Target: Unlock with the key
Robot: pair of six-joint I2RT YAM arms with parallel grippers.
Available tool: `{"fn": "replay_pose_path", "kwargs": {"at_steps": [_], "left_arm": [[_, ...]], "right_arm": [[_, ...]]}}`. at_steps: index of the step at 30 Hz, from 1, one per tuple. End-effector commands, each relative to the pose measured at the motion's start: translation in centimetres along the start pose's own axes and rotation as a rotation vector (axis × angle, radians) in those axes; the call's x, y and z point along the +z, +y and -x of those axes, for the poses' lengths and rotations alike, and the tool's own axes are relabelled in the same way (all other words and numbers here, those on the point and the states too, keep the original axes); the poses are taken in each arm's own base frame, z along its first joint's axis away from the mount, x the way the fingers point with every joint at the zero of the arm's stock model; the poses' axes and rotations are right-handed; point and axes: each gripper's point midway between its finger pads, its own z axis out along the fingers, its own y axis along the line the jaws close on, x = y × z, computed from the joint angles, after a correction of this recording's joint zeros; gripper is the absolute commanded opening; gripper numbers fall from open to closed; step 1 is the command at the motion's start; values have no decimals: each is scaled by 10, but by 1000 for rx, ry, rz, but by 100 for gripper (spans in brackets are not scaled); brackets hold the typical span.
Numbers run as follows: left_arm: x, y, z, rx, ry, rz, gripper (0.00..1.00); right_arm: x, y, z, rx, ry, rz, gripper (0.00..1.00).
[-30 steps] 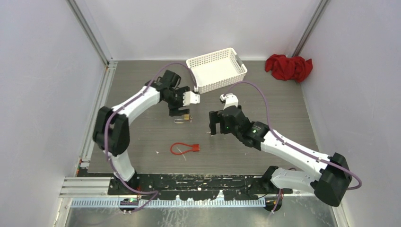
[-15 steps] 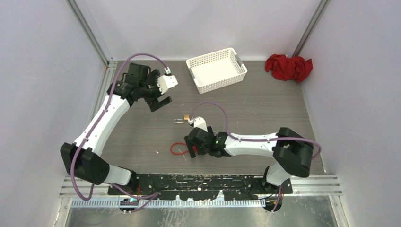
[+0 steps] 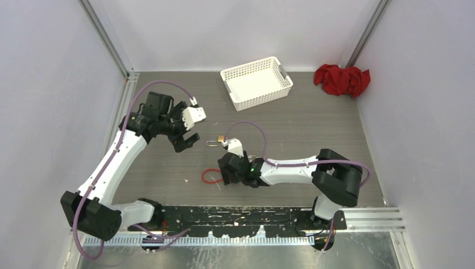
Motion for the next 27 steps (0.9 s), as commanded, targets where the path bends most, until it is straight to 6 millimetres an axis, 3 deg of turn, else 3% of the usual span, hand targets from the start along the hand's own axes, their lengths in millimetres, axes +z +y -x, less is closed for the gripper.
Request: {"fn": "replay_pose_path", "kwargs": {"at_steps": [1, 7, 17, 21, 27], "left_arm": [[-2, -30, -3, -8, -54, -85, 100], [-3, -54, -9, -5, -82, -154, 99], [-2, -85, -21, -23, -97, -246, 100], [2, -97, -21, 35, -100, -257, 98], [7, -109, 6, 183, -156, -189, 100]], "right_arm": [[1, 11, 24, 59, -78, 10, 69], [9, 11, 15, 56, -55, 5, 62], [7, 14, 16, 105, -44, 45, 26], [-7, 23, 44, 161, -93, 93, 10], [-42, 34, 107, 254, -233, 103, 8]]}}
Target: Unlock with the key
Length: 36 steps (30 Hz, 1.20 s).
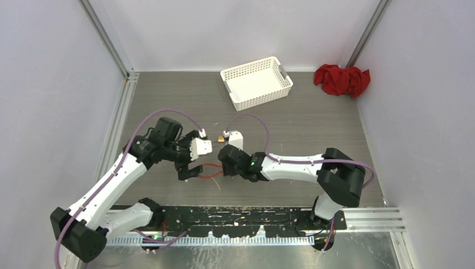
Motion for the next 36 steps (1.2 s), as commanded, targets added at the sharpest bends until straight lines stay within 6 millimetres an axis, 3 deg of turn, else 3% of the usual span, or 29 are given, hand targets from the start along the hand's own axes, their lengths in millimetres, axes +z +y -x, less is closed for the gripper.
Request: {"fn": "replay_pose_path", "kwargs": {"at_steps": [1, 5, 9, 12, 22, 27, 32, 34, 36], "left_arm": [[1, 6, 37, 159, -88, 109, 100], [4, 8, 53, 252, -105, 182, 99], [-2, 28, 71, 319, -164, 300, 100], [-3, 34, 79, 364, -189, 336, 100], [6, 23, 82, 448, -243, 291, 92], [7, 16, 85, 397, -259, 250, 80], [2, 12, 102, 373, -318, 226, 62], [2, 14, 103, 369, -316, 229, 58], [3, 17, 104, 370, -311, 237, 48]], "right_arm": [[-46, 38, 95, 168, -242, 97, 8], [-69, 49, 128, 215, -349, 145, 7], [-86, 56, 143, 210, -429, 183, 4], [-93, 57, 144, 209, -458, 204, 4], [-116, 66, 140, 196, -532, 337, 3], [-132, 68, 140, 203, -577, 434, 3], [-136, 70, 139, 198, -581, 465, 2], [-136, 69, 139, 199, -582, 461, 2], [-136, 70, 138, 201, -582, 464, 3]]}}
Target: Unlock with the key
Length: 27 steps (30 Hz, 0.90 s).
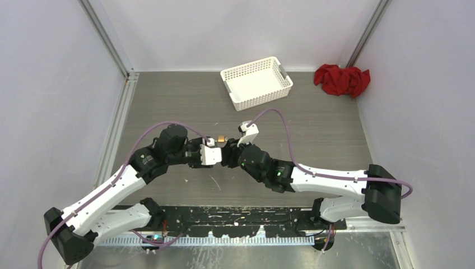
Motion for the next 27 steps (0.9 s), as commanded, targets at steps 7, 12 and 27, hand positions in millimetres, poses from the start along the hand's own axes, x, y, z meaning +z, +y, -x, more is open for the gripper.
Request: {"fn": "replay_pose_path", "kwargs": {"at_steps": [7, 12, 27], "left_arm": [[-5, 21, 25, 70, -72, 60, 8], [-14, 24, 33, 139, -106, 83, 0], [-31, 37, 62, 428, -217, 184, 1]], "right_arm": [[-18, 37, 35, 123, -95, 177, 36], [-34, 34, 33, 199, -16, 339, 56], [-51, 40, 46, 310, 195, 590, 72]]}}
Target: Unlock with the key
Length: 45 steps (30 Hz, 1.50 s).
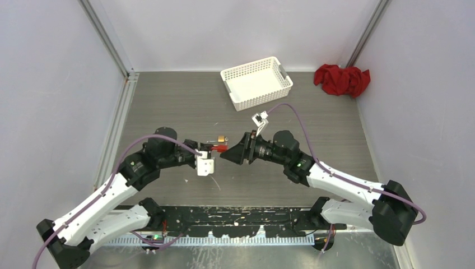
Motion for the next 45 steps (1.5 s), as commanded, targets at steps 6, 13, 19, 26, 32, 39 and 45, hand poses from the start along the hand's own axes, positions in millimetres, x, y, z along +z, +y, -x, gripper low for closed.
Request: {"fn": "replay_pose_path", "kwargs": {"at_steps": [6, 13, 19, 26, 32, 39, 45], "left_arm": [[-5, 41, 26, 535, -92, 240, 0], [-4, 48, 29, 843, -90, 376, 0], [-5, 59, 31, 897, -63, 427, 0], [-6, 72, 33, 907, -36, 463, 0], [-6, 69, 33, 912, -44, 456, 0], [-5, 64, 33, 929, -53, 447, 0], [-8, 67, 34, 923, -43, 457, 0]], "right_arm": [[9, 36, 22, 195, -23, 145, 71], [10, 38, 35, 320, -90, 152, 67], [10, 21, 33, 360, -113, 66, 62], [12, 21, 49, 407, -202, 87, 49], [13, 25, 56, 402, -229, 113, 38], [18, 14, 51, 406, -220, 81, 44], [20, 11, 53, 400, -235, 65, 47]]}}
